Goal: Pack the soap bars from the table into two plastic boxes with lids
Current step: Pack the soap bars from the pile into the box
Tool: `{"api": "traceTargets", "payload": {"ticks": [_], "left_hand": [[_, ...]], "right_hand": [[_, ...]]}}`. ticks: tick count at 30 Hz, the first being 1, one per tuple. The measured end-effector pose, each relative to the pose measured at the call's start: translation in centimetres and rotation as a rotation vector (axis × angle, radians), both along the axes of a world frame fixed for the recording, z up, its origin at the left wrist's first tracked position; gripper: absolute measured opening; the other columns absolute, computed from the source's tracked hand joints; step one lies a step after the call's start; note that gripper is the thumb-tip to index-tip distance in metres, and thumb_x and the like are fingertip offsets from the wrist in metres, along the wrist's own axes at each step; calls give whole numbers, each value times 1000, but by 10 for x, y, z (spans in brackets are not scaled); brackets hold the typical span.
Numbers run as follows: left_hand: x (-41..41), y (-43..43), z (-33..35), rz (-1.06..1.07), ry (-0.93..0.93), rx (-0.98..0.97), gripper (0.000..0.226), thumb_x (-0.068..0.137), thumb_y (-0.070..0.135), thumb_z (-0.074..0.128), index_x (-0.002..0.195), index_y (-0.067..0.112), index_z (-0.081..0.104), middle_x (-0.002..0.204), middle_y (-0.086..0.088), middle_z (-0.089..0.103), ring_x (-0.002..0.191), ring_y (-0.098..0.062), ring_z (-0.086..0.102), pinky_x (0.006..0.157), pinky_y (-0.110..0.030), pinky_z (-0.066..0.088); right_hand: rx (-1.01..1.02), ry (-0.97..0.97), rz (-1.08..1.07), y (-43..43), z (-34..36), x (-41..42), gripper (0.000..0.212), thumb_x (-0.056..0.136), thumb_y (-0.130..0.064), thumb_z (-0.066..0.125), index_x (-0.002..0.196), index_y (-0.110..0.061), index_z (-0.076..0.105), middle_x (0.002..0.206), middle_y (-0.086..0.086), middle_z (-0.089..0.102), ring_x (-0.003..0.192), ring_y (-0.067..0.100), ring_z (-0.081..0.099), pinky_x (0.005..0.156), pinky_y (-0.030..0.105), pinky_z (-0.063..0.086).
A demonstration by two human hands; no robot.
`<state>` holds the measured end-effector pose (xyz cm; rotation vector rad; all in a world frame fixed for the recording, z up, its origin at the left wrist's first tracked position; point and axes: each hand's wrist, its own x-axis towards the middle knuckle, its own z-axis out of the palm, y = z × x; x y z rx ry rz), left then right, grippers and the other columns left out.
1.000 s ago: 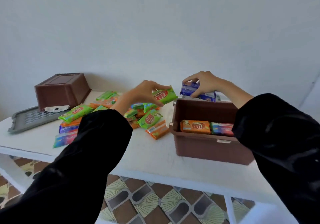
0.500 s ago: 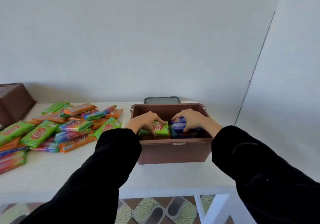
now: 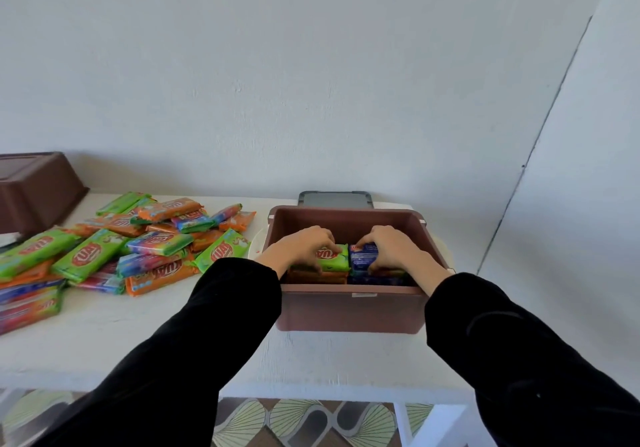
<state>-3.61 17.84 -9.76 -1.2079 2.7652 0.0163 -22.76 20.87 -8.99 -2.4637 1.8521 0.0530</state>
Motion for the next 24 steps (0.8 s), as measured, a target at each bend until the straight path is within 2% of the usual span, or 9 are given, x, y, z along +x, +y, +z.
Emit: {"api": "traceTargets", "payload": {"ticks": [4, 10, 12, 15, 16, 21, 24], "left_hand": [[0, 4, -2, 16, 25, -11, 65, 75, 20, 74, 135, 19, 49, 130, -8, 48, 118, -24, 46, 99, -31, 34], [1, 9, 4, 71, 60, 18, 63, 76, 26, 73, 134, 21, 49, 124, -9, 51, 114, -24, 48, 94, -31, 35], [7, 11, 10, 108, 197, 66, 54, 77, 29, 73, 127, 18, 58, 121, -9, 56, 112, -23, 51, 92, -28, 39], [26, 14, 27, 208, 599, 38, 33, 82, 19, 69, 113, 8, 66, 112, -11, 64, 103, -23, 60, 73, -9, 40], [37, 15, 34, 240, 698, -6, 28, 83, 15, 66, 109, 6, 67, 108, -13, 66, 99, -24, 62, 71, -8, 41], [120, 12, 63, 407, 770, -150, 21, 86, 10, 61, 105, 9, 68, 103, -15, 65, 94, -24, 64, 87, -34, 51], [183, 11, 60, 597, 722, -195, 22, 86, 12, 60, 106, 10, 68, 104, -12, 64, 95, -24, 62, 86, -34, 50]], "right_hand": [[-21, -3, -29, 2, 0, 2, 64, 70, -33, 78, 130, -26, 55, 123, 8, 53, 114, 27, 49, 90, 33, 42], [7, -78, -56, 5, 3, 2, 63, 69, -39, 78, 126, -23, 57, 124, 7, 56, 114, 25, 51, 89, 32, 42], [11, -207, -82, 4, 7, 2, 59, 69, -46, 76, 121, -21, 62, 120, 5, 62, 109, 22, 56, 86, 32, 45], [-70, -364, -75, 0, 23, 15, 49, 75, -46, 71, 115, -17, 65, 111, 6, 67, 101, 20, 61, 82, 31, 47], [-98, -401, -60, -3, 29, 25, 45, 77, -43, 70, 113, -17, 65, 109, 6, 67, 98, 19, 61, 81, 30, 46], [-145, -496, 119, -25, 61, 107, 37, 79, -35, 70, 110, -16, 66, 103, 6, 66, 94, 19, 60, 79, 31, 47], [-122, -510, 224, -40, 67, 167, 39, 78, -34, 71, 113, -17, 65, 105, 9, 66, 96, 22, 60, 82, 33, 47]]}}
